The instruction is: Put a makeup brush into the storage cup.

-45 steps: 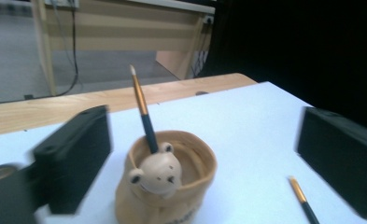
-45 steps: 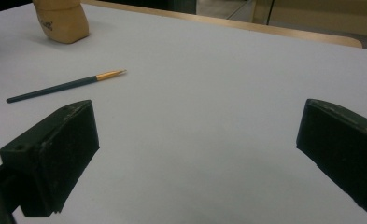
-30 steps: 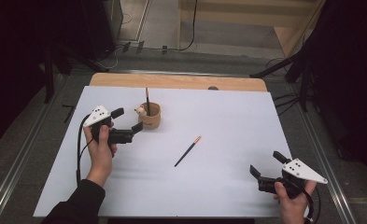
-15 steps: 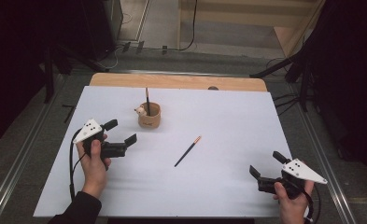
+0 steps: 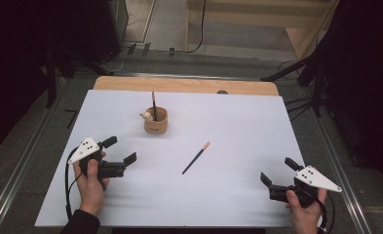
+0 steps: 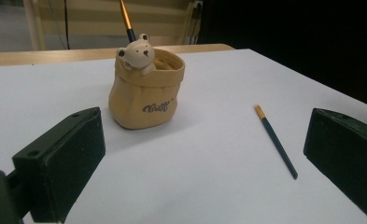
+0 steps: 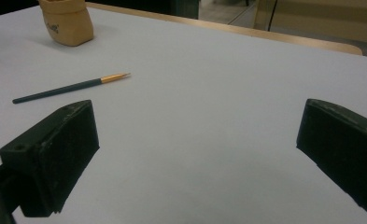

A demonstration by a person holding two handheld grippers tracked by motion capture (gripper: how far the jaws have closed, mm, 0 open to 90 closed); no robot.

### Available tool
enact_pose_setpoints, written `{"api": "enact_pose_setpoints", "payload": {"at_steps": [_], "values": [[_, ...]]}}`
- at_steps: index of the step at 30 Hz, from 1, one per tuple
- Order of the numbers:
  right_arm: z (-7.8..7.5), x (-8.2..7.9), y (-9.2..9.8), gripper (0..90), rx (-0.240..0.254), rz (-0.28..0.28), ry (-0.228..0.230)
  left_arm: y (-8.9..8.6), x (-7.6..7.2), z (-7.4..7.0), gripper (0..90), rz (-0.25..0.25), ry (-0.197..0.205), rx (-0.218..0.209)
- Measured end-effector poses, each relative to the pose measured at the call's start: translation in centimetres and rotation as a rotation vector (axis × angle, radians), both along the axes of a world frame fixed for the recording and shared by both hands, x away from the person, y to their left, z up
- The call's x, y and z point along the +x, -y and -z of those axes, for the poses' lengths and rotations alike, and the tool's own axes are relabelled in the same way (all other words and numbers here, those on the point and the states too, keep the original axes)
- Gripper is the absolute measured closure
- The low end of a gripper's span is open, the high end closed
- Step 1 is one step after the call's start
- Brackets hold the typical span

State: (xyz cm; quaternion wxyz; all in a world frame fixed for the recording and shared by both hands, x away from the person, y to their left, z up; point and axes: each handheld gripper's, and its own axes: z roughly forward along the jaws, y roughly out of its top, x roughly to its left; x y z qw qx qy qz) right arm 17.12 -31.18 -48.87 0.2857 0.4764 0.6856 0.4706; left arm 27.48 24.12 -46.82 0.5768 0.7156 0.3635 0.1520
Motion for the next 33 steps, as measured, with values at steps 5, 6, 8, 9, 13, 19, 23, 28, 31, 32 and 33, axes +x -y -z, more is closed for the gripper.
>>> {"api": "enact_pose_setpoints", "payload": {"at_steps": [5, 6, 8, 9, 13, 19, 23, 28, 31, 32, 33], "values": [[0.0, 0.0, 0.0, 0.0, -0.003, -0.001, 0.007, -0.5, -1.0, 0.0, 0.0, -0.004, 0.005, 0.007], [-0.1, 0.0, 0.1, 0.0, -0.003, 0.000, 0.007, -0.7, -1.2, 0.0, 0.0, -0.005, 0.010, 0.015], [-0.1, -0.1, 0.1, 0.0, -0.001, 0.001, 0.008, -0.9, -1.5, 0.0, 0.0, -0.006, 0.008, 0.015], [-0.1, -0.1, 0.1, 0.0, 0.000, 0.001, 0.010, -1.1, -1.7, 0.0, 0.0, -0.008, 0.009, 0.015], [-0.2, -0.1, 0.2, 0.0, 0.007, 0.003, 0.013, -1.9, -2.2, 0.0, 0.0, -0.025, 0.011, 0.016], [-0.2, -0.1, 0.1, 0.0, 0.008, 0.001, 0.015, -3.1, -3.0, 0.1, 0.0, -0.044, 0.014, 0.025], [-0.2, -0.1, 0.1, 0.0, 0.009, 0.002, 0.017, -4.0, -3.4, -0.1, 0.0, -0.056, 0.014, 0.019], [-0.2, -0.1, 0.2, 0.0, 0.008, 0.005, 0.021, -4.8, -4.0, -0.2, 0.0, -0.066, 0.017, 0.025], [-0.3, -0.1, 0.2, 0.0, 0.012, 0.005, 0.024, -5.2, -4.4, -0.1, 0.0, -0.070, 0.014, 0.029], [-0.3, -0.1, 0.2, 0.0, 0.013, 0.006, 0.026, -5.3, -4.5, 0.0, 0.0, -0.072, 0.015, 0.029], [-0.3, -0.2, 0.2, 0.0, 0.011, 0.005, 0.027, -5.4, -4.6, 0.0, 0.0, -0.074, 0.014, 0.031]]}}
